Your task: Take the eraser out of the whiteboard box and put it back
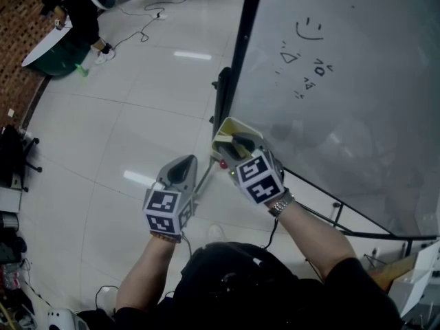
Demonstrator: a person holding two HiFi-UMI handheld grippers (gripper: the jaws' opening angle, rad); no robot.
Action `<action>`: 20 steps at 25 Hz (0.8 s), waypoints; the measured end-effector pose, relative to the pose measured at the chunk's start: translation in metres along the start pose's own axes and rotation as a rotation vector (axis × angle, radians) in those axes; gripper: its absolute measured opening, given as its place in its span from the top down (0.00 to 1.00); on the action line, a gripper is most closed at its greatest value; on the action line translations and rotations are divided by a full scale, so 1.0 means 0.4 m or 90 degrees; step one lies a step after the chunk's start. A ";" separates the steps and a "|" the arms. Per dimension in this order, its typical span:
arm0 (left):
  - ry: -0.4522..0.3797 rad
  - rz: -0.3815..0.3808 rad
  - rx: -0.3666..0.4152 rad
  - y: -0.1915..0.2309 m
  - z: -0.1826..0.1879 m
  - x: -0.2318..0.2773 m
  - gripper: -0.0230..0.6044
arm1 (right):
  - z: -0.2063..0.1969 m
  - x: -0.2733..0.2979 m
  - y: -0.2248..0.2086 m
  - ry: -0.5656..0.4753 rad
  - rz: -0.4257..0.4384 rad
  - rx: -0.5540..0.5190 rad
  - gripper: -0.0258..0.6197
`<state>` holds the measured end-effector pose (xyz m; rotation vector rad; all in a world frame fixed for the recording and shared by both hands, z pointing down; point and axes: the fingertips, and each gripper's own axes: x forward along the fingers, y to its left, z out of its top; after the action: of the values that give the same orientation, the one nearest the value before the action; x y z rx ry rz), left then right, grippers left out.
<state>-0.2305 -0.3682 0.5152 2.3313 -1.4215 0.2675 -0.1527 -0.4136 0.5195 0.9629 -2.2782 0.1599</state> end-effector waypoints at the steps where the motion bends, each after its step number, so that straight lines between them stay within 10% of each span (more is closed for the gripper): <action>1: 0.000 0.000 0.001 -0.002 0.001 -0.002 0.96 | 0.005 -0.005 -0.001 -0.005 -0.002 0.001 0.67; 20: -0.033 -0.016 0.031 -0.056 0.057 -0.055 0.96 | 0.087 -0.131 -0.027 -0.094 -0.074 0.010 0.69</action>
<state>-0.2220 -0.3510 0.4814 2.4103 -1.4241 0.2391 -0.1364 -0.4022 0.4591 1.1455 -2.3483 0.0578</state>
